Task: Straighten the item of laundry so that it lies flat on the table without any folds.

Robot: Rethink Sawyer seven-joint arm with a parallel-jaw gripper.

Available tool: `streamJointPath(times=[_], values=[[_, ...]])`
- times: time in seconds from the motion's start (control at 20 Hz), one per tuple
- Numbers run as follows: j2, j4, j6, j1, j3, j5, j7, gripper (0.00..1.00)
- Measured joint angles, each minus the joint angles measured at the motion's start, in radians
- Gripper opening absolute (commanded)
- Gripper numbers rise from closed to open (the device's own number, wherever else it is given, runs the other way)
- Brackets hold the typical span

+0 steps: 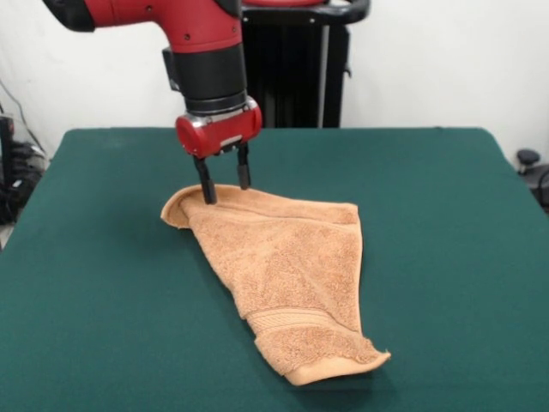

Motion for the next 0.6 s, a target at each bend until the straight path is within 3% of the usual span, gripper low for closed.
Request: streamJointPath(times=[0.6], values=[[0.078, -0.006, 0.001, 0.012, -0.001, -0.069, 0.0, 1.0]])
